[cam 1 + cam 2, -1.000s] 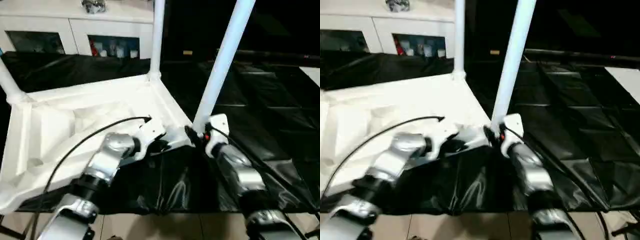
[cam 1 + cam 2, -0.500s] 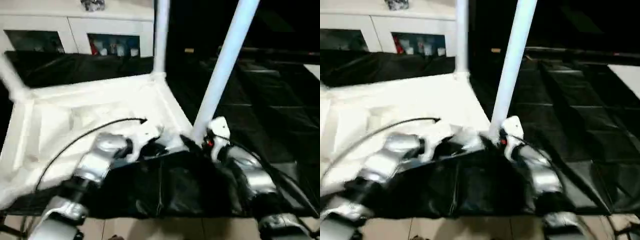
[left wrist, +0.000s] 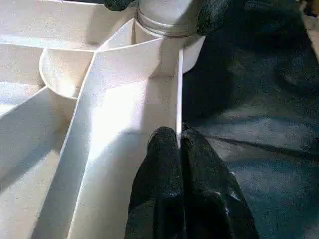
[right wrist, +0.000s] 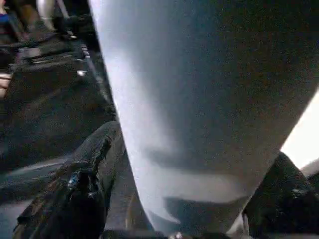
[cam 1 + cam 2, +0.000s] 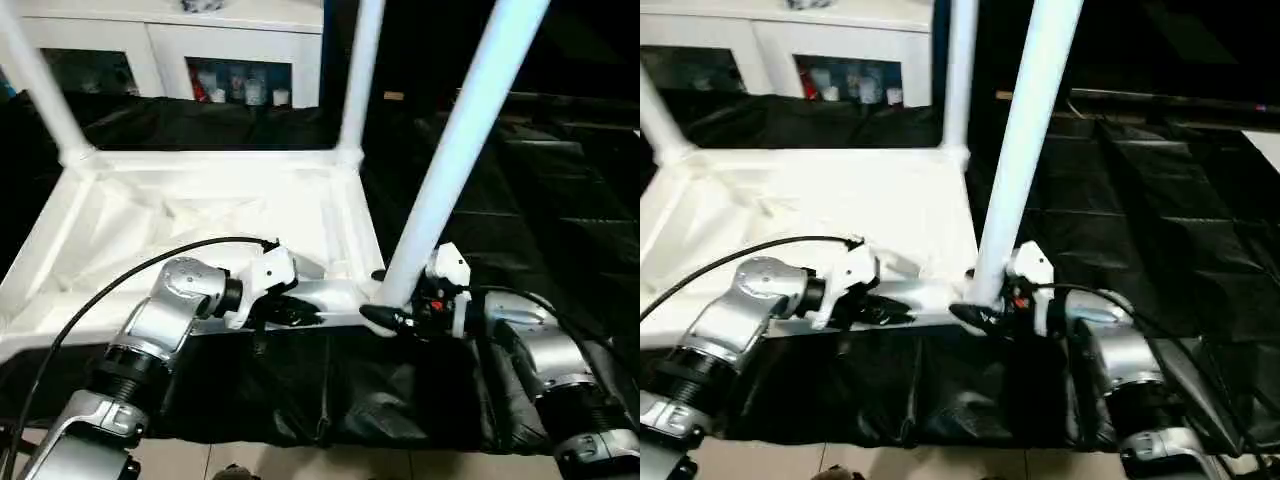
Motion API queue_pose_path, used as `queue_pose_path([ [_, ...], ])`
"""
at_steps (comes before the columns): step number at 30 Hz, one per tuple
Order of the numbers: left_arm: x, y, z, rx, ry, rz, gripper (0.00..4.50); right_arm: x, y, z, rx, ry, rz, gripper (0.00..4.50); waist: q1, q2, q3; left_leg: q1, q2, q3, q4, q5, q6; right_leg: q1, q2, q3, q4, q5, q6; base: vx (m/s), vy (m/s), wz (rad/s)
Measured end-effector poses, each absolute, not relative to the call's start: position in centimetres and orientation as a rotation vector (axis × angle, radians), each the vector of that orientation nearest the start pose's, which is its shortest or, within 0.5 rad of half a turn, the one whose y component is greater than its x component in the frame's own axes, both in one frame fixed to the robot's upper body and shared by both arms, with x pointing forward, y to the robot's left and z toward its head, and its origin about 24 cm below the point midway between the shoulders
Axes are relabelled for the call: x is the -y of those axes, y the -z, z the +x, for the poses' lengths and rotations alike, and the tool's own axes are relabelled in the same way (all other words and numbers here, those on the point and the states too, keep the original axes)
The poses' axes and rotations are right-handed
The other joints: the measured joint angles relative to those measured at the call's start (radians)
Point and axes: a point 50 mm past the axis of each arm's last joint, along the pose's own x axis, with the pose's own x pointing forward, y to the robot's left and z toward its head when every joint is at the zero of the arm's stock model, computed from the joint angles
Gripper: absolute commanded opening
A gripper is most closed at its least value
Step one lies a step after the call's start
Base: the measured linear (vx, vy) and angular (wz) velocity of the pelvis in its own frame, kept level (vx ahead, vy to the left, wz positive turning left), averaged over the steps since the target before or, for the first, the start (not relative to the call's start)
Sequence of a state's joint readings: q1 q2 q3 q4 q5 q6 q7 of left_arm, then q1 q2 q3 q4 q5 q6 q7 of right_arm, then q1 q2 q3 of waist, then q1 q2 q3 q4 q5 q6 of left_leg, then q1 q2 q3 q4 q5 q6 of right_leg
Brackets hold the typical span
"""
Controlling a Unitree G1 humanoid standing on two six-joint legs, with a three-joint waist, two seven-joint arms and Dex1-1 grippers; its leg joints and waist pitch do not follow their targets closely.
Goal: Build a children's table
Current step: Rotate leg to tighten
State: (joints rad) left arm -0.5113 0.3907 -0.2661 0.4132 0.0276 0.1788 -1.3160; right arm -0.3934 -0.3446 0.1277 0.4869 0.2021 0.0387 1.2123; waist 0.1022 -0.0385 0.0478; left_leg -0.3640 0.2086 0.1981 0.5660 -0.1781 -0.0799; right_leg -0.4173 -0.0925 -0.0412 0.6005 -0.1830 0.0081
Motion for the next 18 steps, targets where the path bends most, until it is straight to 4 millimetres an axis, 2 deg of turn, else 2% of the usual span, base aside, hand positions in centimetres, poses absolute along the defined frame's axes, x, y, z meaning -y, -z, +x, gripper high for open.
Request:
queue_pose_path([
  [9,-13.88,-5.81,29.70,-0.470,1.473,0.400,0.00,14.96,-4.11,28.67,-0.270,-1.317,-0.076,2.41,0.008,-0.002,0.001,0.000,0.000,0.000,0.002,0.000,-0.001,0.000,0.000,0.001,0.004,0.000,0.000,0.000,0.000,0.00],
  [18,-13.99,-5.57,29.79,-0.483,1.453,0.379,0.00,14.58,-4.07,28.58,-0.242,-1.292,-0.070,2.10,0.009,-0.004,0.000,0.001,0.000,-0.001,0.004,0.001,-0.002,0.001,0.000,0.002,0.009,0.000,0.000,0.000,0.000,0.00],
])
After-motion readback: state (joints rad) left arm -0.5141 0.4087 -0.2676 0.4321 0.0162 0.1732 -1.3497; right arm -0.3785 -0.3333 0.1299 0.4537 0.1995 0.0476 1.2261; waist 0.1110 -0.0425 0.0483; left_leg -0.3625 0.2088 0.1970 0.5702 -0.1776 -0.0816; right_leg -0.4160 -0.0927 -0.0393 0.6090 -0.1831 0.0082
